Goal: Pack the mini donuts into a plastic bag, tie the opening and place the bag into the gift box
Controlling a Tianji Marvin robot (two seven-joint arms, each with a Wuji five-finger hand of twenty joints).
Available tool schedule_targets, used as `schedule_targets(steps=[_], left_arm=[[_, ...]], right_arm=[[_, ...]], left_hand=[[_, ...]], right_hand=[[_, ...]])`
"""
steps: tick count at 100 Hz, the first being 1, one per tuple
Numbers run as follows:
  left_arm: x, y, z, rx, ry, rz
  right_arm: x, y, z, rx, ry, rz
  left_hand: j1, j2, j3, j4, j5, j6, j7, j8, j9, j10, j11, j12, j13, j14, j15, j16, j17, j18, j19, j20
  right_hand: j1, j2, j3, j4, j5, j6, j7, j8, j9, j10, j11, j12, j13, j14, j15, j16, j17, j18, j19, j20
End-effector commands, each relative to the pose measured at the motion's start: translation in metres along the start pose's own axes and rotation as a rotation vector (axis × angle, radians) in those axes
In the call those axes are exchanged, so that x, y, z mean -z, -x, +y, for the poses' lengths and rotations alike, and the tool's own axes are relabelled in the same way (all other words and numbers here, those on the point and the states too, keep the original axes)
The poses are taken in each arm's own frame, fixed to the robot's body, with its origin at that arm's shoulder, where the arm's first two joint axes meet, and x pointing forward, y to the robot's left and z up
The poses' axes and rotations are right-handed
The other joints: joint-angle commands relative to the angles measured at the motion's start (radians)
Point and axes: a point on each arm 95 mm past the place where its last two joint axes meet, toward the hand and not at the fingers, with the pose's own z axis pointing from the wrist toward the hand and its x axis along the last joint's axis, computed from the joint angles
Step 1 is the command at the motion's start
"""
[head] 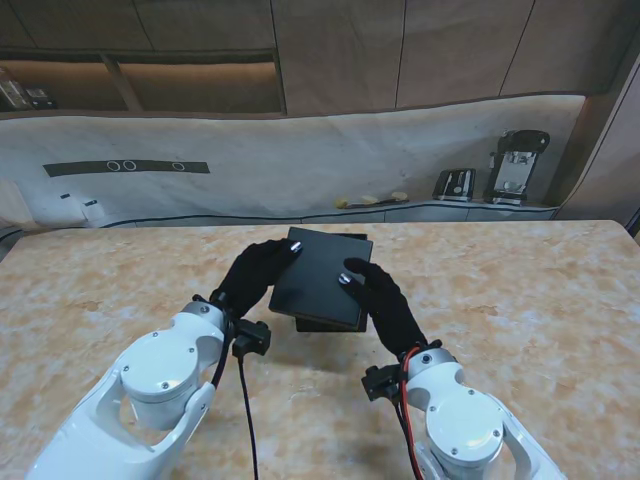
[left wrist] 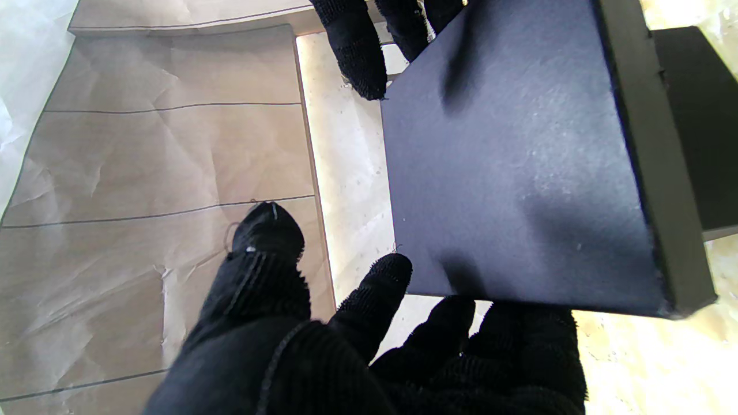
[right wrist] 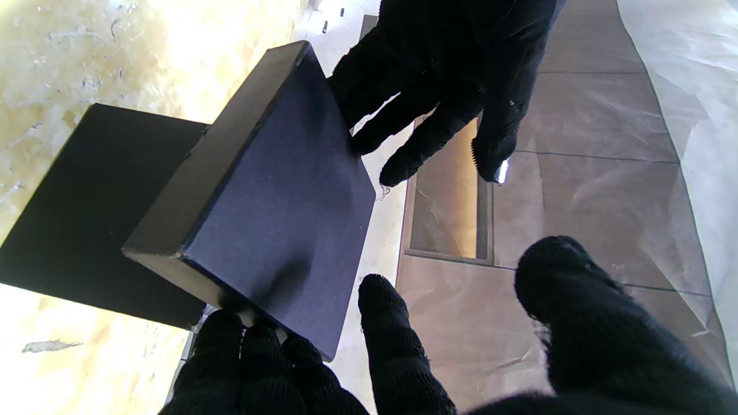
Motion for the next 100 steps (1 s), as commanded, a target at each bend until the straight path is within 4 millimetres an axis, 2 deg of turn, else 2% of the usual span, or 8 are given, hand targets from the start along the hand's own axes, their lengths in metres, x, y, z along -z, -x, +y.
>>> schedule_targets(steps=[1, 44, 100], left_arm=[[-0.004, -0.011, 0.015, 0.029, 0.061, 0.023], [-0.041, -0.012, 0.011, 0.027, 0.043, -0.014], [-0.064, -0.011, 0.012, 0.058, 0.047, -0.041]], right_arm=[[-0.004, -0.009, -0.012, -0.026, -0.048, 0.019], [-0.036, -0.006, -0.001, -0.005, -0.023, -0.018], [-0.061, -0.002, 0.010, 0.005, 0.003, -0.065]], left_hand=[[0.025, 0.036, -0.009, 0.009, 0.024, -0.018, 0.001, 0.002, 0.095, -0.117, 0.162, 0.058, 0.096, -0.037, 0.125, 0.025, 0.028, -0.062, 0.044, 0.004], [0.024, 0.037, -0.007, 0.010, 0.024, -0.020, 0.001, 0.001, 0.091, -0.123, 0.163, 0.058, 0.095, -0.039, 0.125, 0.026, 0.027, -0.064, 0.043, 0.004], [0.023, 0.039, -0.008, 0.011, 0.022, -0.023, 0.001, 0.001, 0.087, -0.124, 0.162, 0.057, 0.091, -0.041, 0.124, 0.025, 0.025, -0.068, 0.042, 0.003]], right_hand=[[-0.016, -0.013, -0.010, -0.024, 0.012, 0.003, -0.016, -0.007, 0.146, -0.148, 0.227, 0.039, 0.076, -0.071, 0.091, 0.017, 0.017, -0.035, 0.019, 0.024], [-0.015, -0.012, -0.014, -0.024, 0.020, 0.003, -0.025, -0.001, 0.146, -0.152, 0.227, 0.038, 0.076, -0.075, 0.090, 0.016, 0.015, -0.038, 0.019, 0.026], [-0.014, -0.008, -0.020, -0.024, 0.024, 0.002, -0.033, 0.006, 0.145, -0.152, 0.229, 0.039, 0.076, -0.076, 0.089, 0.016, 0.013, -0.039, 0.019, 0.030]])
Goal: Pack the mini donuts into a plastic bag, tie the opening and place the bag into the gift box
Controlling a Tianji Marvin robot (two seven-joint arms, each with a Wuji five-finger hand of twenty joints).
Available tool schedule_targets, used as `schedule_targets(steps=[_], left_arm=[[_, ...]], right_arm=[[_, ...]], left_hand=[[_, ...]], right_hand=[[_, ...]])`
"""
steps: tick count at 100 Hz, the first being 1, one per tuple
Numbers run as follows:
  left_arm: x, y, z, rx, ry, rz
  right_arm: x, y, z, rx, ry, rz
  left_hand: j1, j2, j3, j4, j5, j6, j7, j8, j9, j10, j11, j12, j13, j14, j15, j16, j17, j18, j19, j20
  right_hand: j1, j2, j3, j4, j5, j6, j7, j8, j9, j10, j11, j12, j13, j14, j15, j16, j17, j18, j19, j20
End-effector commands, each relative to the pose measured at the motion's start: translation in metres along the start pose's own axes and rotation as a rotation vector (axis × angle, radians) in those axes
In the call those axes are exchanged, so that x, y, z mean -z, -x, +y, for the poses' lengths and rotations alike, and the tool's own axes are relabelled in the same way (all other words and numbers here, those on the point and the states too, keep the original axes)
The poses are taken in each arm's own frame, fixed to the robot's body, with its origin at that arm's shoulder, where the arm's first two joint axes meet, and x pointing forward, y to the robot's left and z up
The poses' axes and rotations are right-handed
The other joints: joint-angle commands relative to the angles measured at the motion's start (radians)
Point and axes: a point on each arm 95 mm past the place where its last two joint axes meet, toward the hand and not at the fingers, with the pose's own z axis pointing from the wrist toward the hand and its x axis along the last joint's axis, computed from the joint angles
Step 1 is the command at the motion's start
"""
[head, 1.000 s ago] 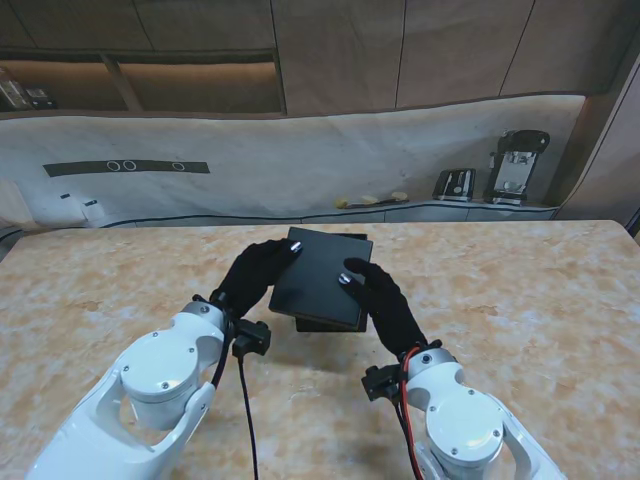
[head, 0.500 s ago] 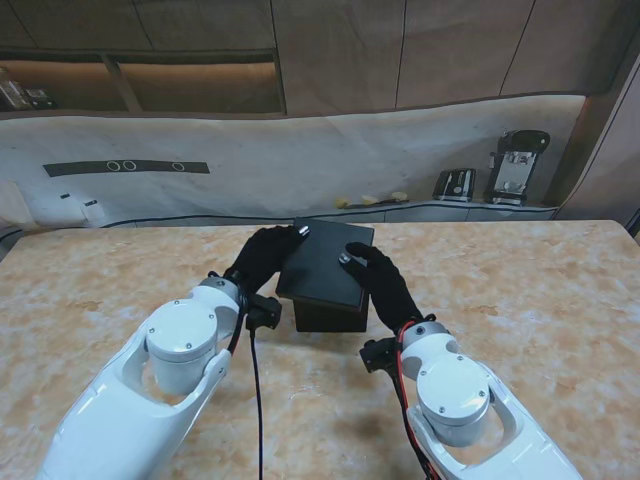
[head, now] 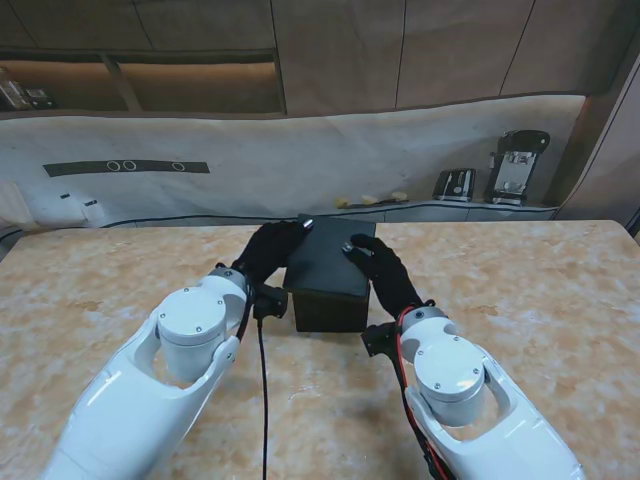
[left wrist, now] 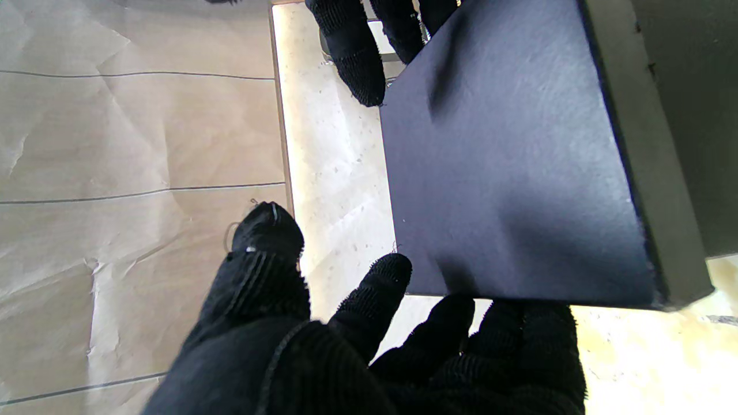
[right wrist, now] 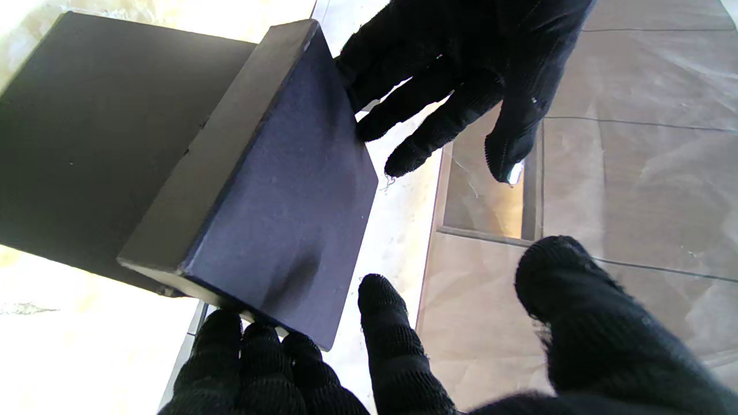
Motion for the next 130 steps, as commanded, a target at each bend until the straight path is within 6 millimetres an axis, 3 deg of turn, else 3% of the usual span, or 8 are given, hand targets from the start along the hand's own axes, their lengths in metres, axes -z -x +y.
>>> schedule_targets(steps=[1, 56, 79, 130], left_arm=[[-0.002, -0.010, 0.016, 0.023, 0.060, 0.022], [-0.011, -0.002, 0.014, 0.043, 0.053, -0.022], [-0.012, 0.004, 0.013, 0.045, 0.053, -0.036], [-0.016, 0.001, 0.014, 0.034, 0.076, -0.015]], right_arm=[[-0.002, -0.004, -0.013, -0.031, -0.046, -0.005], [-0.010, -0.001, -0.014, -0.017, -0.046, -0.049], [-0.011, -0.001, -0.014, -0.007, -0.047, -0.056], [-0.010, -0.005, -0.011, 0.002, -0.029, -0.036]], left_hand=[[0.023, 0.039, -0.008, 0.011, 0.022, -0.021, 0.000, 0.001, 0.085, -0.124, 0.161, 0.057, 0.088, -0.041, 0.122, 0.025, 0.020, -0.067, 0.034, 0.003], [0.019, 0.040, -0.008, 0.012, 0.023, -0.019, 0.000, -0.001, 0.083, -0.120, 0.155, 0.050, 0.081, -0.041, 0.113, 0.021, 0.013, -0.064, 0.017, -0.005], [0.007, 0.039, -0.011, 0.012, 0.020, -0.027, 0.000, -0.001, 0.073, -0.127, 0.150, 0.048, 0.070, -0.050, 0.101, 0.017, 0.000, -0.068, -0.003, -0.016], [-0.015, 0.036, -0.012, 0.013, 0.020, -0.042, 0.001, 0.001, 0.066, -0.144, 0.139, 0.045, 0.064, -0.067, 0.082, 0.015, -0.005, -0.078, -0.028, -0.029]], right_hand=[[-0.013, -0.008, -0.016, -0.024, 0.013, 0.002, -0.011, 0.006, 0.133, -0.152, 0.219, 0.038, 0.065, -0.077, 0.081, 0.016, 0.012, -0.040, 0.019, 0.018], [-0.011, -0.011, -0.017, -0.025, 0.022, -0.001, -0.022, 0.011, 0.133, -0.159, 0.214, 0.036, 0.060, -0.086, 0.075, 0.013, 0.001, -0.014, 0.032, 0.037], [-0.009, -0.007, -0.027, -0.023, 0.022, -0.016, -0.027, 0.018, 0.134, -0.164, 0.203, 0.031, 0.054, -0.094, 0.069, 0.010, -0.025, 0.013, 0.068, 0.084], [-0.008, -0.006, -0.029, -0.022, 0.022, -0.018, -0.024, 0.024, 0.134, -0.170, 0.200, 0.031, 0.047, -0.103, 0.077, 0.014, -0.033, 0.003, 0.073, 0.105]])
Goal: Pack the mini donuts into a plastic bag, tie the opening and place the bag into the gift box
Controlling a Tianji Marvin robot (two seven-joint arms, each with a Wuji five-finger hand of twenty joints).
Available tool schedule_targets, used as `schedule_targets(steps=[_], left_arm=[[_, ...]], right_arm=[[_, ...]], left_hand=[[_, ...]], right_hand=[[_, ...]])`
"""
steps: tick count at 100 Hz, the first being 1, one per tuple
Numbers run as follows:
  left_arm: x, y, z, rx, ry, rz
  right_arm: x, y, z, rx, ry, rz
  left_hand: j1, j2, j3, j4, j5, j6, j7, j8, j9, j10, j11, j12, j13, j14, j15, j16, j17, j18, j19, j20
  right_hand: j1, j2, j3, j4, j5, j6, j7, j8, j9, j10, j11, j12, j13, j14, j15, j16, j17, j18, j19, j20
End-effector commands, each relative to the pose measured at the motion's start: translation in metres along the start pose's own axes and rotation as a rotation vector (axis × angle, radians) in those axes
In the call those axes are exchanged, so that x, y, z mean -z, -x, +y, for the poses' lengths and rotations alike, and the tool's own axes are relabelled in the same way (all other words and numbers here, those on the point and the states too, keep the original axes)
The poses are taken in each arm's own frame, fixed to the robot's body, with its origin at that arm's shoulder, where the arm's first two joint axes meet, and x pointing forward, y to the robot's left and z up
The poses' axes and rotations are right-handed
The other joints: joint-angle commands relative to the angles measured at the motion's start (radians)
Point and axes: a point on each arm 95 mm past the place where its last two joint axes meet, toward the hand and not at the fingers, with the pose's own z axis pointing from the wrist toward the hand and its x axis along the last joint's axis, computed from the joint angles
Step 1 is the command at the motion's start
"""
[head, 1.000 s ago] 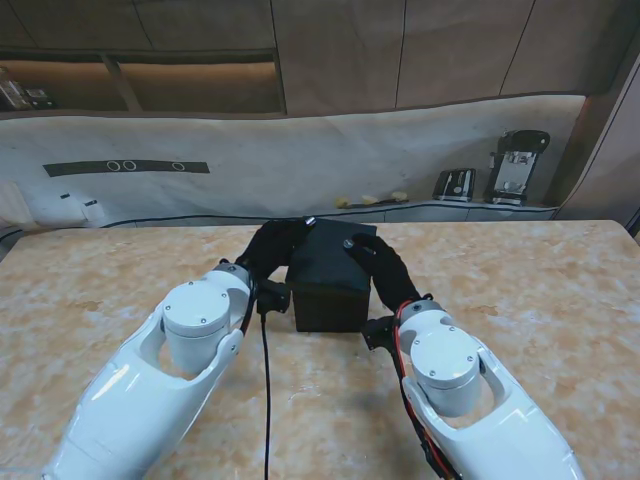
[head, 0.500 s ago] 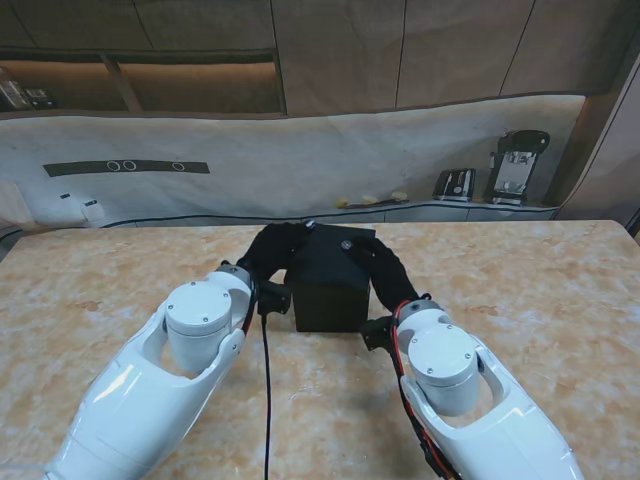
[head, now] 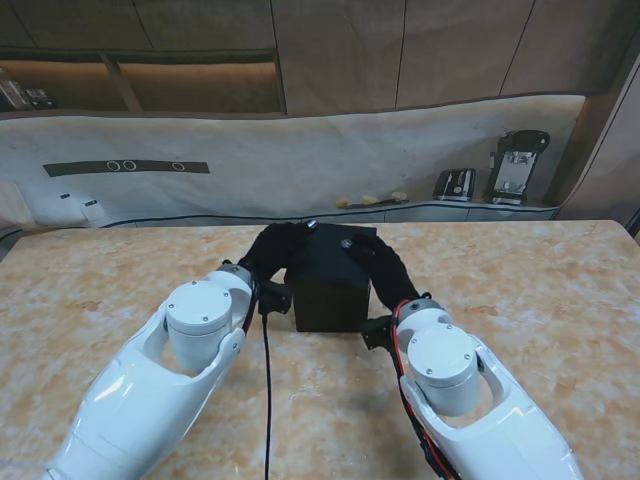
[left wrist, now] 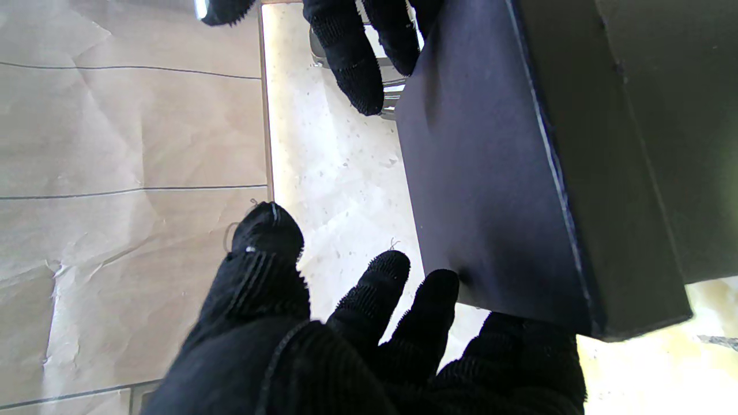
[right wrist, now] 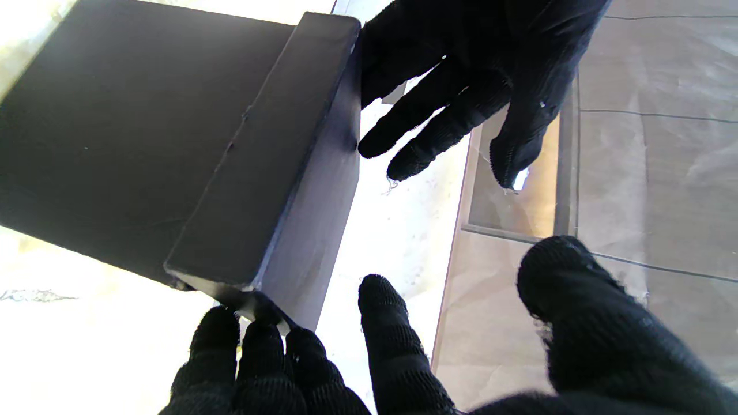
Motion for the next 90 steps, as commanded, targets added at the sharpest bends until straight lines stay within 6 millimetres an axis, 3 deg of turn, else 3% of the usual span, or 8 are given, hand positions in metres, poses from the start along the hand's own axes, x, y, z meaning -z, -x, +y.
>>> schedule_targets(steps=[1, 50, 90], left_arm=[[0.0001, -0.0058, 0.0136, 0.008, 0.057, 0.017], [-0.0041, -0.0042, 0.0157, 0.000, 0.077, 0.010], [0.0015, 0.0016, 0.0186, 0.008, 0.068, -0.004]], right_arm=[[0.0026, -0.0058, -0.0123, -0.022, -0.042, 0.018], [-0.0008, -0.0010, -0.0094, -0.013, -0.034, -0.001], [-0.0013, 0.0002, -0.0092, -0.011, -0.036, -0.002]], left_hand=[[-0.014, 0.036, -0.012, 0.013, 0.003, -0.029, 0.000, 0.001, 0.007, -0.037, 0.004, 0.005, 0.085, -0.068, 0.122, 0.015, 0.010, -0.072, 0.015, -0.011], [-0.017, 0.036, -0.010, 0.013, 0.002, -0.040, 0.002, 0.006, 0.001, -0.050, -0.004, 0.005, 0.082, -0.085, 0.099, 0.014, 0.002, -0.072, -0.044, -0.022], [-0.019, 0.039, -0.010, 0.013, 0.000, -0.038, 0.002, 0.007, -0.004, -0.049, -0.002, 0.006, 0.081, -0.084, 0.097, 0.019, 0.008, -0.075, -0.069, 0.003]], right_hand=[[-0.008, -0.005, -0.016, -0.022, 0.021, -0.019, -0.008, 0.013, 0.118, -0.140, 0.177, 0.031, 0.039, -0.093, 0.068, 0.014, -0.006, -0.018, 0.014, 0.024], [-0.004, -0.006, -0.017, -0.022, 0.021, -0.023, -0.010, 0.015, 0.119, -0.144, 0.173, 0.029, 0.033, -0.100, 0.064, 0.012, -0.026, -0.010, 0.011, 0.039], [-0.002, -0.004, -0.023, -0.021, 0.023, -0.031, -0.011, 0.017, 0.119, -0.152, 0.172, 0.029, 0.034, -0.109, 0.054, 0.006, -0.044, -0.007, 0.020, 0.066]])
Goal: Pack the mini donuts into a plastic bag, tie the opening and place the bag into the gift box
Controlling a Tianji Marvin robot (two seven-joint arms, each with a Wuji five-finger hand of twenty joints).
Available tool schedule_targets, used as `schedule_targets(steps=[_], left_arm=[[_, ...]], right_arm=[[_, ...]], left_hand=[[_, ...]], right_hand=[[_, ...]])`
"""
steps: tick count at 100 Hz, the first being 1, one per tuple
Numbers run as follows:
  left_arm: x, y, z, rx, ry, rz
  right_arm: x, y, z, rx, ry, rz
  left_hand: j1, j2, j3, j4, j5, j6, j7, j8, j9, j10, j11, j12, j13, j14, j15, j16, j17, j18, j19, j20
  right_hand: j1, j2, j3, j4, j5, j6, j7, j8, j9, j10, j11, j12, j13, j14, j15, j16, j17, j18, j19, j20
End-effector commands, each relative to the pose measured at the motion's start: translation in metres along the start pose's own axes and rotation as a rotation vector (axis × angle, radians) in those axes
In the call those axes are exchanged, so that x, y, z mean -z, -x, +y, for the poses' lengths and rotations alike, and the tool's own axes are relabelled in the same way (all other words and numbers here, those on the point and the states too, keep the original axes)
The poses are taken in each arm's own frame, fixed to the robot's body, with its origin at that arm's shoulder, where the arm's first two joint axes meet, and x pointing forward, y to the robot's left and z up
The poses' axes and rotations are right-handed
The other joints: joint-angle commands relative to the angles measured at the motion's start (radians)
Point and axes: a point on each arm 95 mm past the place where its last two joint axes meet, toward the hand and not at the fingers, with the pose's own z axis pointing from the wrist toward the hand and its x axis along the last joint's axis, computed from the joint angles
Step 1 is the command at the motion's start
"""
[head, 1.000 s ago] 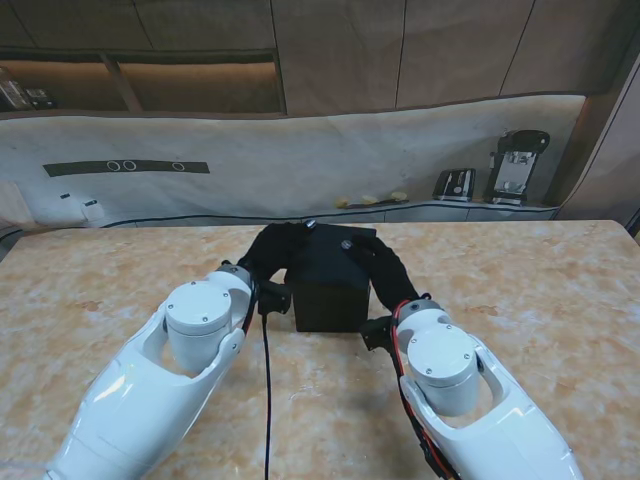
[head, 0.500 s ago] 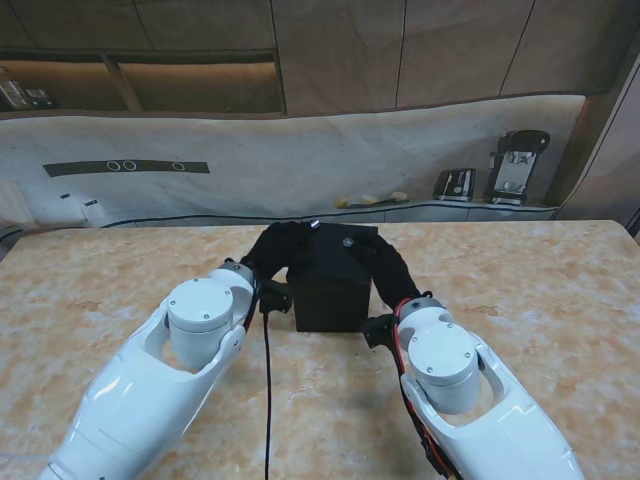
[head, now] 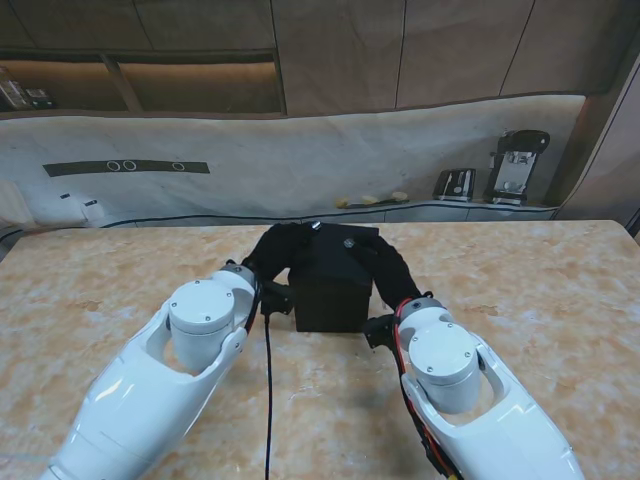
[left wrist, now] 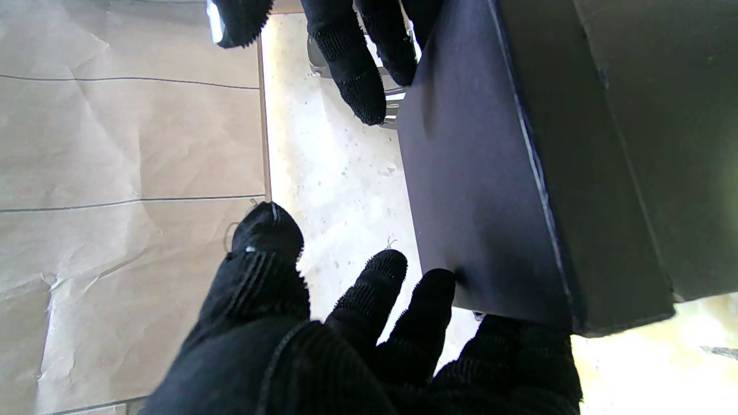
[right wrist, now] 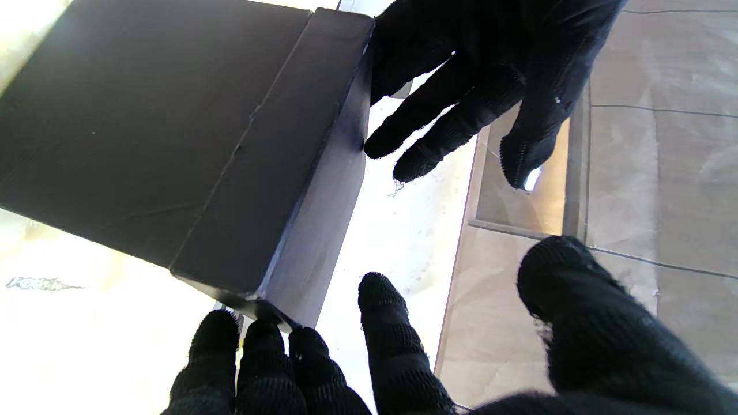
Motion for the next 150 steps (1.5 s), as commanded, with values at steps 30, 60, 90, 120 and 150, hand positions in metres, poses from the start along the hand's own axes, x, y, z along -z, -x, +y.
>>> schedule_targets(steps=[30, 60, 90, 120, 150], left_arm=[[0.010, 0.003, 0.016, 0.017, 0.044, -0.002], [0.009, 0.003, 0.012, 0.007, 0.041, -0.006], [0.011, 0.004, 0.009, -0.010, 0.035, -0.011], [0.012, 0.005, 0.004, -0.030, 0.030, -0.009], [0.013, 0.007, 0.001, -0.044, 0.021, -0.016]], right_arm=[[0.002, -0.003, -0.014, -0.016, -0.050, 0.010], [0.002, -0.003, -0.013, 0.001, -0.049, 0.009], [0.003, -0.002, -0.013, 0.010, -0.046, -0.003], [0.004, -0.002, -0.010, 0.023, -0.036, -0.003], [0.003, -0.001, -0.007, 0.032, -0.033, -0.007]], left_hand=[[-0.023, 0.037, -0.012, 0.012, 0.001, -0.028, 0.003, 0.010, -0.011, -0.031, -0.003, 0.006, 0.085, -0.061, 0.119, 0.020, 0.005, -0.020, 0.005, 0.039], [-0.041, 0.037, -0.013, 0.012, -0.014, -0.060, 0.002, 0.018, -0.049, -0.060, -0.012, 0.001, 0.063, -0.097, 0.084, 0.014, 0.033, 0.015, -0.203, 0.113], [-0.062, 0.028, -0.017, 0.011, -0.018, -0.099, 0.005, 0.028, -0.067, -0.065, -0.021, -0.003, 0.054, -0.106, 0.069, 0.011, 0.051, 0.019, -0.279, 0.161], [-0.090, 0.023, -0.017, 0.012, -0.032, -0.125, 0.009, 0.041, -0.084, -0.077, -0.029, -0.004, 0.043, -0.119, 0.055, 0.008, 0.037, 0.017, -0.287, 0.182], [-0.096, 0.024, -0.015, 0.013, -0.041, -0.129, 0.009, 0.048, -0.099, -0.084, -0.036, -0.005, 0.031, -0.130, 0.043, 0.007, 0.026, 0.011, -0.292, 0.196]], right_hand=[[0.000, -0.003, -0.023, -0.020, 0.016, -0.036, -0.010, 0.008, 0.117, -0.135, 0.169, 0.030, 0.033, -0.104, 0.048, 0.003, -0.016, -0.007, 0.008, 0.033], [0.000, -0.002, -0.027, -0.019, 0.028, -0.064, -0.003, 0.011, 0.119, -0.143, 0.166, 0.029, 0.033, -0.107, 0.037, -0.003, -0.041, 0.000, 0.006, 0.047], [0.005, -0.001, -0.034, -0.017, 0.058, -0.086, 0.009, 0.013, 0.120, -0.150, 0.169, 0.031, 0.037, -0.108, 0.056, 0.008, -0.037, 0.007, 0.030, 0.088], [0.005, 0.001, -0.039, -0.016, 0.058, -0.092, 0.007, 0.012, 0.118, -0.151, 0.168, 0.030, 0.032, -0.115, 0.035, -0.003, -0.072, 0.004, 0.027, 0.108], [0.006, 0.006, -0.044, -0.015, 0.064, -0.099, 0.009, 0.013, 0.119, -0.155, 0.167, 0.030, 0.033, -0.122, 0.025, -0.006, -0.091, 0.002, 0.023, 0.122]])
